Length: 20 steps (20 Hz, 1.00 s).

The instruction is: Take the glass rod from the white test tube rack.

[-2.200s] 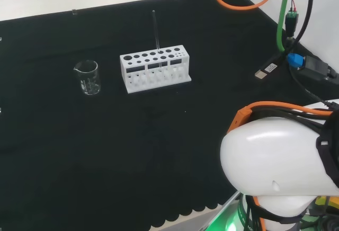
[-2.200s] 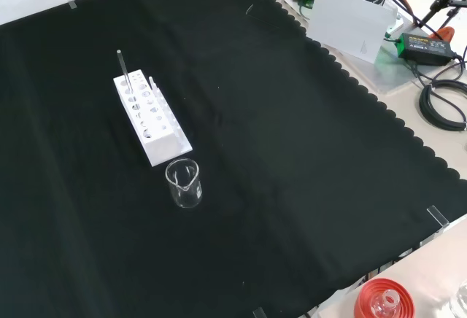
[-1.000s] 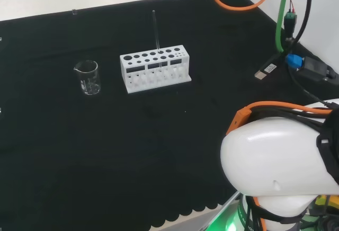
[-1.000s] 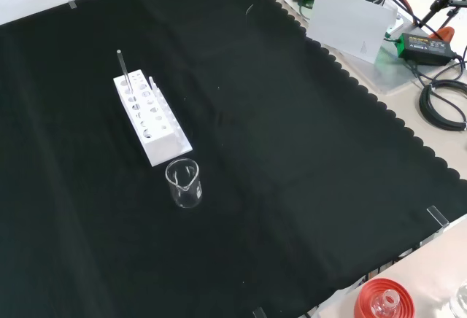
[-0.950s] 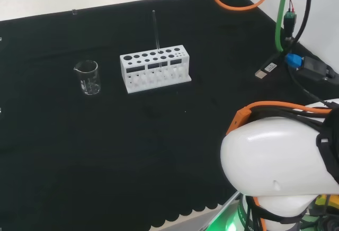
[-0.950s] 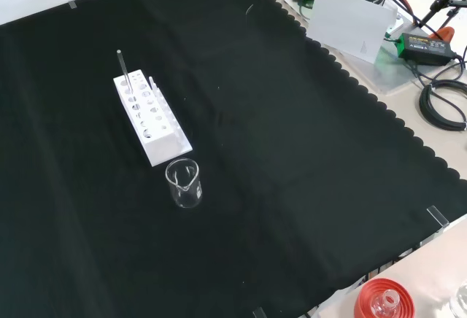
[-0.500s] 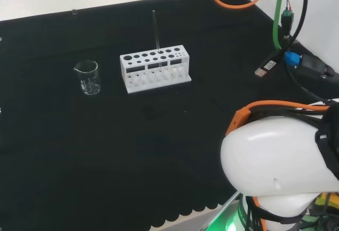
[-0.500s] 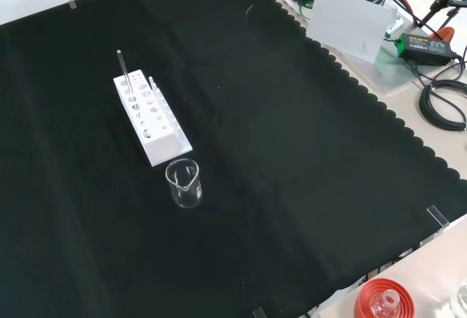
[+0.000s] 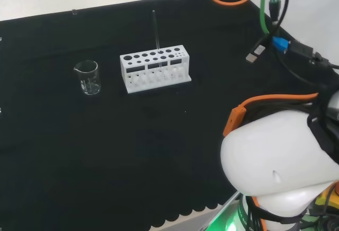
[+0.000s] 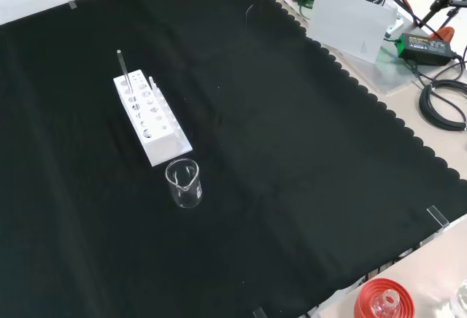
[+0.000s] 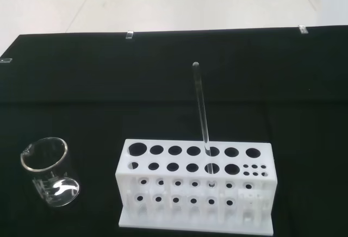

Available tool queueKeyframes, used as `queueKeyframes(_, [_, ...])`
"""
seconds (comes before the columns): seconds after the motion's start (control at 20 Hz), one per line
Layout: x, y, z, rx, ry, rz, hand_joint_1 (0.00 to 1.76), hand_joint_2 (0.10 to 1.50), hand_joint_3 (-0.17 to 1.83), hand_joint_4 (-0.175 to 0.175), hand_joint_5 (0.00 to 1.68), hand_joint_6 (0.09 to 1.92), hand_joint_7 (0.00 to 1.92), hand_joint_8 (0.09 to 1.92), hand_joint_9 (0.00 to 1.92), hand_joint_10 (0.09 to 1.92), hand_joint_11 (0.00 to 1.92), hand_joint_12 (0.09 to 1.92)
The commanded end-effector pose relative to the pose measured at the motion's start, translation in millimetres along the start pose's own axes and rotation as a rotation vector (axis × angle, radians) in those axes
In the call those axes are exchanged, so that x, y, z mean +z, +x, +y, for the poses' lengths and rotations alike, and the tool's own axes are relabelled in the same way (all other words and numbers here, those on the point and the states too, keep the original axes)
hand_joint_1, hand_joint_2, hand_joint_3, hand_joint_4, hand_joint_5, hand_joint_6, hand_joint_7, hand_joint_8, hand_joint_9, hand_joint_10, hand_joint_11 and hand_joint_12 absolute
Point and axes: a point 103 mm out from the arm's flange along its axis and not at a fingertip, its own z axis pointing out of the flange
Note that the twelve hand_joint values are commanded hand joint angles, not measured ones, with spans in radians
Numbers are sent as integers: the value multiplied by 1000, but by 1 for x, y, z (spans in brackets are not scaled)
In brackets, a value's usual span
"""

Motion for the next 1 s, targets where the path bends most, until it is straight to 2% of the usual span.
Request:
queueKeyframes(0.05, [4,-9,37,-20,3,4,513,924,155,1,365,87,242,776,287,948,206,1476])
queueKeyframes(1.0, [27,-10,112,-66,46,9,530,925,156,-16,439,87,381,793,442,884,340,1410])
